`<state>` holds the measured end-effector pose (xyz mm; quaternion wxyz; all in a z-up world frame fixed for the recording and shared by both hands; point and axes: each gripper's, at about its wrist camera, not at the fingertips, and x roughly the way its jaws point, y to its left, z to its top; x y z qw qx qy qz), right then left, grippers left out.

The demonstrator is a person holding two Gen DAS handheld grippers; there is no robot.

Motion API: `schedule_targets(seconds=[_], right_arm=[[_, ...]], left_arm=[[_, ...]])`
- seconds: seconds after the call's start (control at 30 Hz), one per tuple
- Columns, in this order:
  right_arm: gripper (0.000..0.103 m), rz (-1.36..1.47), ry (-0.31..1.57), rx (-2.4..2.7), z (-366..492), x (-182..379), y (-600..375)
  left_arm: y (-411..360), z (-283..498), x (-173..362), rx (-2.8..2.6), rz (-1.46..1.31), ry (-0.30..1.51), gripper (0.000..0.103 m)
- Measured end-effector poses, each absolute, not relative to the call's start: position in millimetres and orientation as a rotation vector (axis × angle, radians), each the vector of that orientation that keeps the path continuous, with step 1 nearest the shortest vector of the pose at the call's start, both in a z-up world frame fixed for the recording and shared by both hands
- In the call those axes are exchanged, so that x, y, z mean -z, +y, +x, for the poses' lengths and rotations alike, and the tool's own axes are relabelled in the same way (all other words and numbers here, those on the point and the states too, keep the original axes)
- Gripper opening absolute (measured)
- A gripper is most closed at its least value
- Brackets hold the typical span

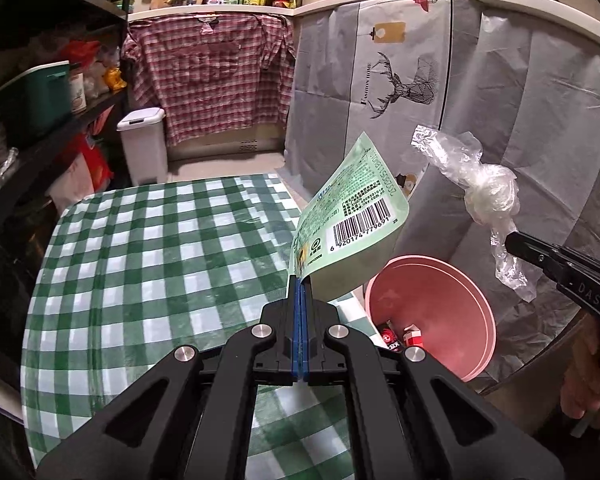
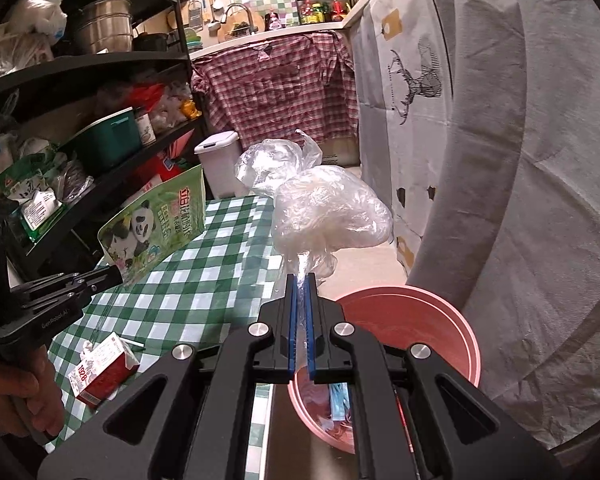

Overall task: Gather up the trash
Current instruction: 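Carry the packet in the left tool over the bucket while the right tool carries the plastic bag, then open both tools to drop the packet and plastic bag into the bucket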

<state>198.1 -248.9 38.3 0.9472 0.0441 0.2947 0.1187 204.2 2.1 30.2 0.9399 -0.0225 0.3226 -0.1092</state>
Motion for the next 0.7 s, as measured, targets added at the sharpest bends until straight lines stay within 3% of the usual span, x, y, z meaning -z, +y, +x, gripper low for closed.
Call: schedule_targets(seconds=[0.7], right_arm=[[0.005,0.149,0.636,-0.110,204.7,-28.9,-295.6]], left_arm=[[-57.4,220.8,-9.1,0.332,-0.015,0.714,0.000]])
